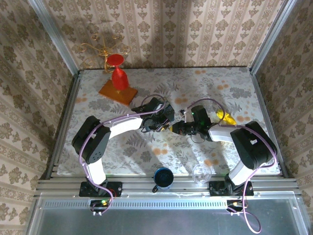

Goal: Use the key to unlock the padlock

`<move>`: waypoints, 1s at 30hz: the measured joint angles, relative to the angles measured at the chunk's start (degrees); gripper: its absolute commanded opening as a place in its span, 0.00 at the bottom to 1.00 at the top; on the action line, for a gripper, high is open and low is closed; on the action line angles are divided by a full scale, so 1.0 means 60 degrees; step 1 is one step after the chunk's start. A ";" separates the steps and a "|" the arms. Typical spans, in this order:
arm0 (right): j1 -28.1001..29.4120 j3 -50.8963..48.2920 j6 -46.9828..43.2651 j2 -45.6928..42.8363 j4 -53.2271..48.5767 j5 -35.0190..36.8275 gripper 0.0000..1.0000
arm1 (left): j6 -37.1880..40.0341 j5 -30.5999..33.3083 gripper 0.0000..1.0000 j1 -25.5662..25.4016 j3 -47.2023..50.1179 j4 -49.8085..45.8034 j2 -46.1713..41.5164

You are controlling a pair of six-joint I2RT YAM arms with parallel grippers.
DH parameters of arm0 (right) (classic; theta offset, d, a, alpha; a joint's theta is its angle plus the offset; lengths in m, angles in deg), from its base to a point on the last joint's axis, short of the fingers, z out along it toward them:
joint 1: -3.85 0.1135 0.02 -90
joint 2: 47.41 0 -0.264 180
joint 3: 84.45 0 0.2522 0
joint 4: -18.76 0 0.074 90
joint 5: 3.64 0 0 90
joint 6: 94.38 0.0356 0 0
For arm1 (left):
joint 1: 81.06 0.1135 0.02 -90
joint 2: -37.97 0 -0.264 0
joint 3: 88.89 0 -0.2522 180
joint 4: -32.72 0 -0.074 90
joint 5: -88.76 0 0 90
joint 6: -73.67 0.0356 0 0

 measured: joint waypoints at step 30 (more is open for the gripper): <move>0.0390 -0.0401 0.2138 0.0415 0.1752 0.1297 0.00 | -0.0215 0.0361 0.00 0.0011 -0.0131 0.0412 0.0437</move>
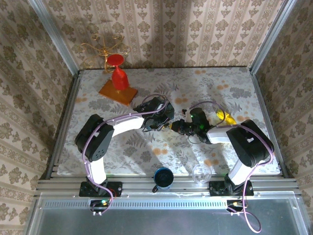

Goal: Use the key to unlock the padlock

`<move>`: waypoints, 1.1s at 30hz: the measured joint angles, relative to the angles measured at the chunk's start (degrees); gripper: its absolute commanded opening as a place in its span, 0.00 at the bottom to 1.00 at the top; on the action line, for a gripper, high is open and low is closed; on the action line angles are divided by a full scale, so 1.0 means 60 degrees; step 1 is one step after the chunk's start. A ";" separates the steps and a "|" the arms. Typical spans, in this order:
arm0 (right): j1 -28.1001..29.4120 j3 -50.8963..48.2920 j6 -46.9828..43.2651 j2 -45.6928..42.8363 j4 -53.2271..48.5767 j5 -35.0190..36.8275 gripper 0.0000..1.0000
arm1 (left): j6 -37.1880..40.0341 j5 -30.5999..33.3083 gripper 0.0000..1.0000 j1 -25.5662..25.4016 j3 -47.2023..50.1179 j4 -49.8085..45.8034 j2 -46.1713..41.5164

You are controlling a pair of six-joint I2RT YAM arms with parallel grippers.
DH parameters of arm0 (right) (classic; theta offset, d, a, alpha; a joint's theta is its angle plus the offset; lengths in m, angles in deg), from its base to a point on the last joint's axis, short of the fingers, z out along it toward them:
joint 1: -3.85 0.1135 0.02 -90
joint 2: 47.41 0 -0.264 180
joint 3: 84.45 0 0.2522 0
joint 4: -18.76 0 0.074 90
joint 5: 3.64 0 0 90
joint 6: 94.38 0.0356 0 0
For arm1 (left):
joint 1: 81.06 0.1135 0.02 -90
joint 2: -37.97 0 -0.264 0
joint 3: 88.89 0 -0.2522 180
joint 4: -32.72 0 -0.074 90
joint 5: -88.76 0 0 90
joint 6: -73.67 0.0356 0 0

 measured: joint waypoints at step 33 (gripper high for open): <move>0.0040 -0.0069 0.2885 0.2084 0.3552 -0.0022 0.00 | -0.0138 0.1045 0.00 0.0015 0.0324 0.0466 0.0087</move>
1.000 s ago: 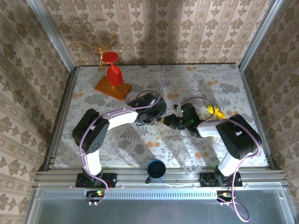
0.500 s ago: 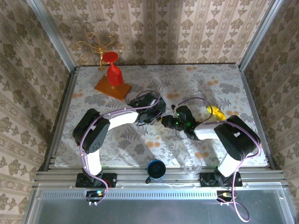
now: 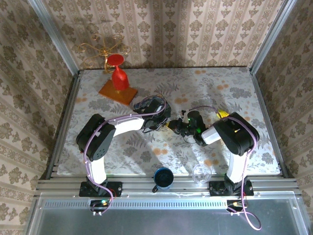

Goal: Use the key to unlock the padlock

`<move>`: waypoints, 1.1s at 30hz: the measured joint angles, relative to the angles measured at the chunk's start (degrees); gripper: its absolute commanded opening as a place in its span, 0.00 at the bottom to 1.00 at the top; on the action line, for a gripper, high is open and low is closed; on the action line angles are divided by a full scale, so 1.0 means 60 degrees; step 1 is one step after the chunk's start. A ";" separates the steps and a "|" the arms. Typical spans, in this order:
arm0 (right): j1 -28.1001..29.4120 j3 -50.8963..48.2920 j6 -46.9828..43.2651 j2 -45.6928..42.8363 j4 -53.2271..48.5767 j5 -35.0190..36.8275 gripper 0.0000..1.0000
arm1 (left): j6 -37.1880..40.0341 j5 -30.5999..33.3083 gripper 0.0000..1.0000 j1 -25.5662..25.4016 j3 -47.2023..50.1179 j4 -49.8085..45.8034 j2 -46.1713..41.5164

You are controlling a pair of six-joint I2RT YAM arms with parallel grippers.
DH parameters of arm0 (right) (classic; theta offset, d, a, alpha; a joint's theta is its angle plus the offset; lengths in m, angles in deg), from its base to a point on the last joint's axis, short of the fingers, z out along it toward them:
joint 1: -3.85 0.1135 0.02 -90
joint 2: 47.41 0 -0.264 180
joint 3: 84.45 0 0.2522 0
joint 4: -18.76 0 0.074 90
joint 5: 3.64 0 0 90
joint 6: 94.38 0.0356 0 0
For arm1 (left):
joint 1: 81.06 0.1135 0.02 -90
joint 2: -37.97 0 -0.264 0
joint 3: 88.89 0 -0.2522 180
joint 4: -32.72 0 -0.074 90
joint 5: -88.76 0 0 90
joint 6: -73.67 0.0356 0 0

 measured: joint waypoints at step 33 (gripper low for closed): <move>-0.0266 -0.0339 -0.0506 -0.2616 -0.3209 0.1370 0.38 | -0.0554 -0.1421 0.00 -0.0015 0.0455 0.1111 -0.0455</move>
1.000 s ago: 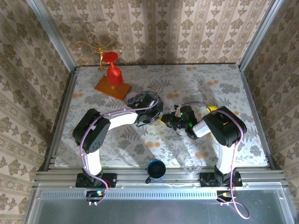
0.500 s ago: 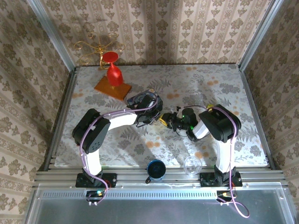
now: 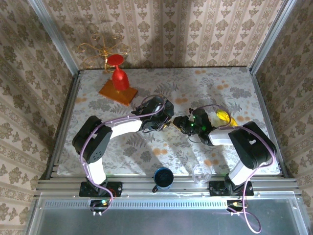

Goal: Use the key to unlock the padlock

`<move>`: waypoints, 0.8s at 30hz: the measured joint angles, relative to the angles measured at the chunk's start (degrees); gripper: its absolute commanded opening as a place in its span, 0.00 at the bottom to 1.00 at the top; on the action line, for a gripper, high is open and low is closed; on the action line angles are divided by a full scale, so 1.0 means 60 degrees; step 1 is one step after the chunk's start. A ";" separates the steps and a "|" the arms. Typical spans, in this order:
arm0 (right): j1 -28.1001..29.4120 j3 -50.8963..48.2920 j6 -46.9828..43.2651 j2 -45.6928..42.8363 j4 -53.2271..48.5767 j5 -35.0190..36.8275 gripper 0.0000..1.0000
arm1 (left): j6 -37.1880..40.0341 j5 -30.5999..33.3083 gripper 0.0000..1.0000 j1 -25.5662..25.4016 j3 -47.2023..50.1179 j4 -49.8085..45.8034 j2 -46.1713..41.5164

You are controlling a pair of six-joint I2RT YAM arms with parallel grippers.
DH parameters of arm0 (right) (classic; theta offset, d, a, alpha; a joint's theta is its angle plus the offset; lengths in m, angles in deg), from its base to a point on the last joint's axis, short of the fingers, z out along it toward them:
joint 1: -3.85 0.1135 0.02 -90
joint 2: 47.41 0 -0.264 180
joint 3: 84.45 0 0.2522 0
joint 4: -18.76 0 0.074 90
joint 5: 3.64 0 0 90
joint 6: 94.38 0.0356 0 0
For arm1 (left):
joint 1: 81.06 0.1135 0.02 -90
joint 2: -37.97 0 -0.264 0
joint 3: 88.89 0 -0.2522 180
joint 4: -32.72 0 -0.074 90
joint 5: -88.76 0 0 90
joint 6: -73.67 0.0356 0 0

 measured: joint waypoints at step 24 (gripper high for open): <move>0.0262 -0.0219 -0.2328 -0.2565 -0.1934 0.1086 0.32 | 0.0131 -0.0273 0.00 -0.0244 0.0168 -0.0127 -0.0069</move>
